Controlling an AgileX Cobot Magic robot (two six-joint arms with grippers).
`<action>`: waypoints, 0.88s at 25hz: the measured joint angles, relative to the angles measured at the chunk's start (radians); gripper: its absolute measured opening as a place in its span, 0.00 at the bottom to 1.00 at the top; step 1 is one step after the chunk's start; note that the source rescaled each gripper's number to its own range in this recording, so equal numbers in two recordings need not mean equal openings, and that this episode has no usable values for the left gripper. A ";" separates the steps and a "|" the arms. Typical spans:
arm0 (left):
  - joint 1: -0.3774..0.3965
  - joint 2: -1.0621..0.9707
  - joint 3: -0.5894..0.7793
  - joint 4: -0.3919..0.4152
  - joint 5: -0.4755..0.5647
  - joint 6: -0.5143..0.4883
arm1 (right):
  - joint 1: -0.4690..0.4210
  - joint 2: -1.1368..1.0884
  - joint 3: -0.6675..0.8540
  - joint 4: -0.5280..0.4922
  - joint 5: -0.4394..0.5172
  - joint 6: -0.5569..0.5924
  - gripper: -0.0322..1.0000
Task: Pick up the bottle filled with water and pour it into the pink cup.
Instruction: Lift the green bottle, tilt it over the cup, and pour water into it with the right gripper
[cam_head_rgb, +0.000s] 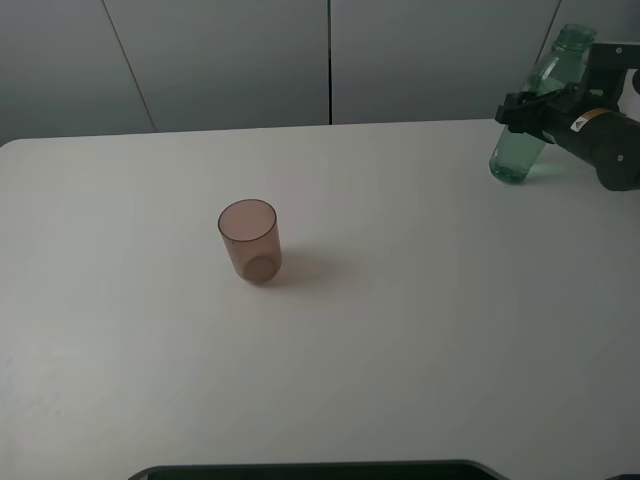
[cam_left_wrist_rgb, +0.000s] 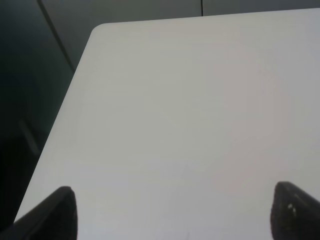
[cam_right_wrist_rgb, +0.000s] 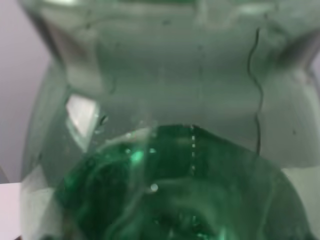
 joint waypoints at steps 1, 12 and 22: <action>0.000 0.000 0.000 0.000 0.000 0.000 | 0.000 0.000 0.000 0.000 0.000 0.000 0.04; 0.000 0.000 0.000 0.000 0.000 0.000 | 0.002 -0.120 0.013 -0.116 0.185 0.000 0.03; 0.000 0.000 0.000 0.000 0.000 0.000 | 0.159 -0.435 0.082 -0.172 0.234 -0.003 0.03</action>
